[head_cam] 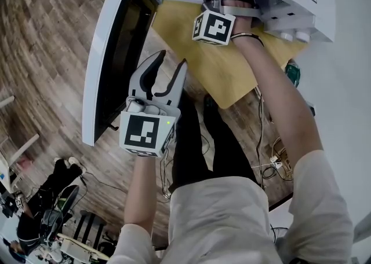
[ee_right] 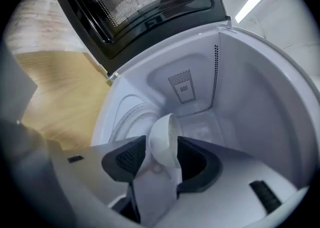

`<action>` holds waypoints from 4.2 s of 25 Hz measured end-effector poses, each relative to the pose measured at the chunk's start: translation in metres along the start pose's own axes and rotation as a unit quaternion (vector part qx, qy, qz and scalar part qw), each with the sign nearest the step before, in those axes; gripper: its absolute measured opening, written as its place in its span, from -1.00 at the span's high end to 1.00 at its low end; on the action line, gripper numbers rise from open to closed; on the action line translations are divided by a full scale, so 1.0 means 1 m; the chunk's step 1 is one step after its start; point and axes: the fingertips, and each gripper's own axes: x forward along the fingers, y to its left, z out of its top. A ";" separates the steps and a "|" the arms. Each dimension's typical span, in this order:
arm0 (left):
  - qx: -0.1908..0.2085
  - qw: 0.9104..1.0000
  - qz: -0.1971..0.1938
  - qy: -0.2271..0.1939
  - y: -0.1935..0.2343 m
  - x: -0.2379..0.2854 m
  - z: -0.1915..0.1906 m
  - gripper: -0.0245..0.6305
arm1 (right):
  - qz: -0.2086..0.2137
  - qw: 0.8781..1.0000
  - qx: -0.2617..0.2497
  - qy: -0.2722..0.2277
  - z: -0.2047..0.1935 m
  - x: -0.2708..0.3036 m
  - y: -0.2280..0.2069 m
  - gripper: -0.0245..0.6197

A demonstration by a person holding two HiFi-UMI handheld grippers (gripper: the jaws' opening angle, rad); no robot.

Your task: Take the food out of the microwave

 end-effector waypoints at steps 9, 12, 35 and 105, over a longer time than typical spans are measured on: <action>0.007 1.000 -0.002 0.008 0.002 -0.001 -0.003 0.44 | -0.020 1.000 -0.020 0.010 -0.001 0.005 0.002 0.46; 0.010 1.000 0.000 0.008 0.004 -0.003 -0.002 0.44 | -0.021 0.999 -0.025 0.010 0.000 0.005 0.003 0.48; 0.011 1.000 0.001 0.011 -0.008 -0.009 0.000 0.44 | 0.004 0.998 -0.057 -0.004 0.005 -0.007 0.010 0.67; 0.036 0.996 0.058 -0.066 -0.194 -0.118 0.069 0.44 | 0.101 0.984 -0.052 -0.135 -0.027 -0.328 -0.052 0.76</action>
